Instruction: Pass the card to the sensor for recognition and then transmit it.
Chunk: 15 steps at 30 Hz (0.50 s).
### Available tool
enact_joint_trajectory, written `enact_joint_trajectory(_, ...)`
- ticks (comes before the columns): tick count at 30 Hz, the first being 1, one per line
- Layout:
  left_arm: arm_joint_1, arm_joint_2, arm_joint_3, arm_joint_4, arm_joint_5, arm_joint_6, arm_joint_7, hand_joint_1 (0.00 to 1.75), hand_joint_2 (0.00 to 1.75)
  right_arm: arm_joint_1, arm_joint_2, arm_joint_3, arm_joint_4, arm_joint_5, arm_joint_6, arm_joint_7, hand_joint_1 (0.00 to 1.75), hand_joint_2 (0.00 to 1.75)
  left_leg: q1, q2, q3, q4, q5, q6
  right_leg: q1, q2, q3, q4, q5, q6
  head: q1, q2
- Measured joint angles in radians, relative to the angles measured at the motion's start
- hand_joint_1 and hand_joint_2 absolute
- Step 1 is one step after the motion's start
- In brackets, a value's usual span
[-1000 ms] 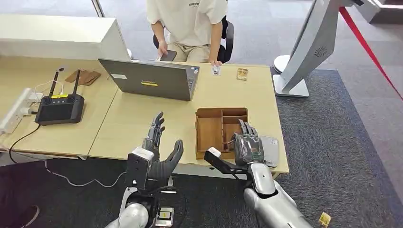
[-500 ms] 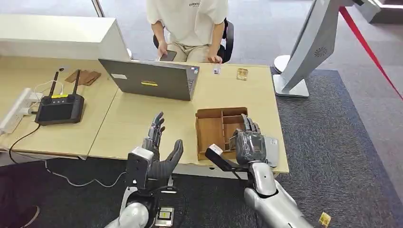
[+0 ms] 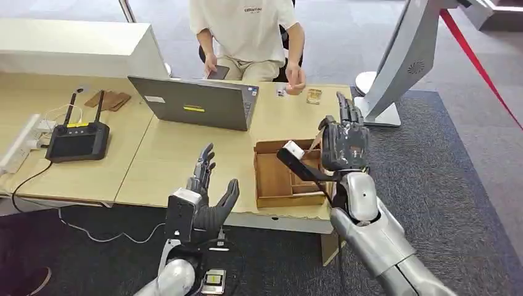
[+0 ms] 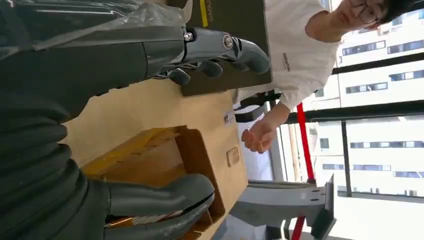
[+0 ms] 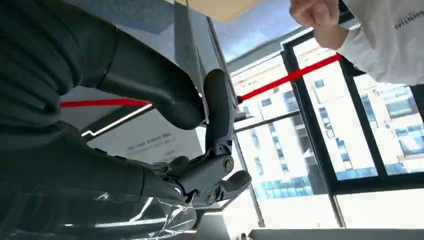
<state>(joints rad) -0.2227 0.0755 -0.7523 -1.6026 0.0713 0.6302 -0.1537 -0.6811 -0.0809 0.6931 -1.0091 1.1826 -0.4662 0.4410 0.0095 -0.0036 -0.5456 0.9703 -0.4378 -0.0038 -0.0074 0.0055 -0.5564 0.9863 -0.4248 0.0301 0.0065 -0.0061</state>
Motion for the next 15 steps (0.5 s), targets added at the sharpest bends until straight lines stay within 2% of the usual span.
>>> enact_joint_trajectory(10,-0.009,-0.012,-0.001,0.015,0.006,0.0,-0.011,0.0,1.75,-0.032,-0.019,-0.022,-0.08,0.006,0.01,0.0,1.75,1.75,0.0,0.0,0.0,0.0,0.0,0.0,0.0,0.0,0.0,0.0,0.0,0.0,0.0,0.0)
enact_joint_trajectory(15,-0.03,-0.019,-0.011,0.029,0.051,0.0,-0.034,0.0,1.75,-0.065,-0.019,-0.021,-0.077,0.012,0.051,0.0,1.75,1.75,0.0,0.0,0.0,0.0,0.0,0.0,0.0,0.0,0.0,0.0,0.0,0.0,0.0,0.0)
